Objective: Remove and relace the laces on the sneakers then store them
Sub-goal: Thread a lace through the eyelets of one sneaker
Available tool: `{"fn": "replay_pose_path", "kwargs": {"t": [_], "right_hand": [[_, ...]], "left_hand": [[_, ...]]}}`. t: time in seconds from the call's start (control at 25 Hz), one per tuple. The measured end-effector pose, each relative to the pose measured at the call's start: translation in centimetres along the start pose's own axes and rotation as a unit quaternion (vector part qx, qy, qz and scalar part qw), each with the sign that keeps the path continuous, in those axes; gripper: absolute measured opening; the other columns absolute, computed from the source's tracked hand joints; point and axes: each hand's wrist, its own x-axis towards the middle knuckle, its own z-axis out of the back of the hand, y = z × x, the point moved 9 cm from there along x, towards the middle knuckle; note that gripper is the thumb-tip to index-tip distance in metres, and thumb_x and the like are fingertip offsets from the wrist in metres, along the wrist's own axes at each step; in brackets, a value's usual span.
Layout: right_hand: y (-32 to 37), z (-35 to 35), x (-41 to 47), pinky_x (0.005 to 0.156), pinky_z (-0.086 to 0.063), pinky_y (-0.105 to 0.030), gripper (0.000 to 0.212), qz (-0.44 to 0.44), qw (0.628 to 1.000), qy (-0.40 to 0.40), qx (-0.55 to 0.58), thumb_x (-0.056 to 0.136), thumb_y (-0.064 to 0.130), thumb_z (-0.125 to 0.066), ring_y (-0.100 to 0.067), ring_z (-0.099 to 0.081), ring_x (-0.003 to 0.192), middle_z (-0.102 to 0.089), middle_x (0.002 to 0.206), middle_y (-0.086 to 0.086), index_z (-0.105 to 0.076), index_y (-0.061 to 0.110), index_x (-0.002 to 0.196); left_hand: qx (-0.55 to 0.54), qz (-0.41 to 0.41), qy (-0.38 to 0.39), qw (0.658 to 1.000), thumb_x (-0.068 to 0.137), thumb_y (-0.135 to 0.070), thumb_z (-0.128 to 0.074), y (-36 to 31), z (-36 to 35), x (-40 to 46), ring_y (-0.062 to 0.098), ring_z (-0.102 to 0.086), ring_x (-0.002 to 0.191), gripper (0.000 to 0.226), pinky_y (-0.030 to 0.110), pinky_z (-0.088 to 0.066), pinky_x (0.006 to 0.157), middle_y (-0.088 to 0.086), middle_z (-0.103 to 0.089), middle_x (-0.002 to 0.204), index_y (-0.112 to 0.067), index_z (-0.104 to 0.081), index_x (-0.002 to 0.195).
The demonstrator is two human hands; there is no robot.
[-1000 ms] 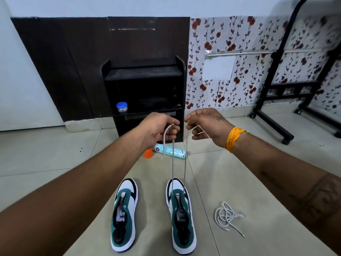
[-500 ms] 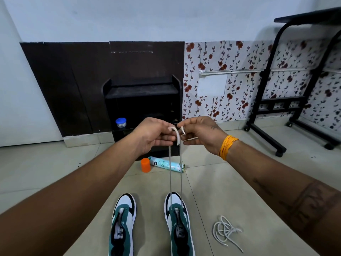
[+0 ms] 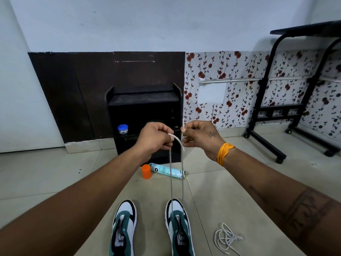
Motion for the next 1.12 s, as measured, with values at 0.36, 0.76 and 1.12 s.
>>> {"fn": "replay_pose_path", "kwargs": {"t": [0.36,0.76,1.12], "right_hand": [[0.6,0.1,0.4,0.07,-0.064,-0.041,0.002,0.016,0.999,-0.015,-0.025,0.094,0.01,-0.073,-0.016,-0.059,0.065,-0.064,0.08,-0.007,-0.074,0.01,0.092],[1.7,-0.9,0.9,0.067,-0.065,-0.038,0.005,0.052,0.998,-0.017,-0.022,0.094,0.014,-0.073,-0.01,-0.059,0.06,-0.066,0.073,-0.001,-0.074,0.009,0.093],[-3.7,0.2,1.1,0.065,-0.063,-0.035,0.004,0.02,0.999,-0.032,-0.037,0.095,0.015,-0.073,-0.019,-0.069,0.07,-0.072,0.085,-0.011,-0.074,0.011,0.093]], "left_hand": [[0.008,-0.069,-0.065,0.995,0.098,-0.016,-0.069,-1.0,1.1,0.4,0.015,-0.07,0.07,0.008,0.027,-0.06,0.063,0.003,-0.072,0.079,-0.014,-0.074,0.092],[-0.015,-0.097,-0.1,0.99,0.098,-0.018,-0.07,-2.6,0.0,0.4,0.019,-0.076,0.071,0.011,0.027,-0.061,0.061,0.006,-0.076,0.079,-0.012,-0.074,0.09],[0.002,-0.054,-0.1,0.994,0.097,-0.015,-0.071,1.5,-0.3,0.7,0.018,-0.077,0.071,0.008,0.032,-0.064,0.065,0.009,-0.077,0.082,-0.01,-0.073,0.091]]}}
